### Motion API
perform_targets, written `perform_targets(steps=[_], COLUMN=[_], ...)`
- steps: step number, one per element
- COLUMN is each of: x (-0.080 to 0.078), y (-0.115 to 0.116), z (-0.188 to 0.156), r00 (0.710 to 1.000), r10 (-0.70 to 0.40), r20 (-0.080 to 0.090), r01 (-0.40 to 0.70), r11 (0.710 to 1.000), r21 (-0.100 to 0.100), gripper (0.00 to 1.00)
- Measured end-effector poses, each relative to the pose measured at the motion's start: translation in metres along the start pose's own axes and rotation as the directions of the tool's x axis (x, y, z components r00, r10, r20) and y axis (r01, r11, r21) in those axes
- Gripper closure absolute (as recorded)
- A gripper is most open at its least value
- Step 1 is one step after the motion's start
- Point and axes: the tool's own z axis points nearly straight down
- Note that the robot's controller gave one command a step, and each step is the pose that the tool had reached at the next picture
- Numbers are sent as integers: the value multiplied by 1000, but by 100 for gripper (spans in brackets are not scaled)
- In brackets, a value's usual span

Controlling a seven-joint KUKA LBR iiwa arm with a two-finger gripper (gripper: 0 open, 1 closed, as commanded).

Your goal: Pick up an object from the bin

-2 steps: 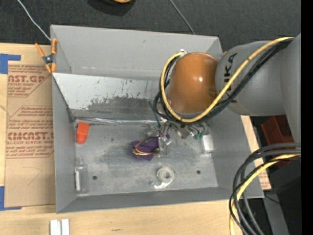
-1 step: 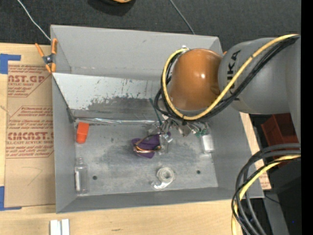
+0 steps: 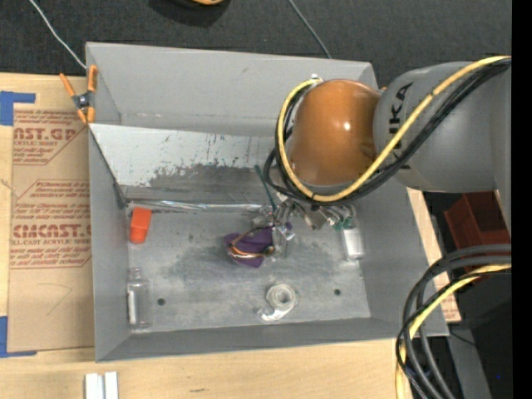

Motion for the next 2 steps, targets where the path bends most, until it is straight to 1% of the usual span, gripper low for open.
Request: perform_targets(steps=[1,2], x=[1,1], y=[1,1], z=[-9,-27], r00=[1000,1000], r10=[0,0], r20=[-5,-5], r01=[0,0], r11=[1000,1000], r21=[-3,-3], gripper=[100,100])
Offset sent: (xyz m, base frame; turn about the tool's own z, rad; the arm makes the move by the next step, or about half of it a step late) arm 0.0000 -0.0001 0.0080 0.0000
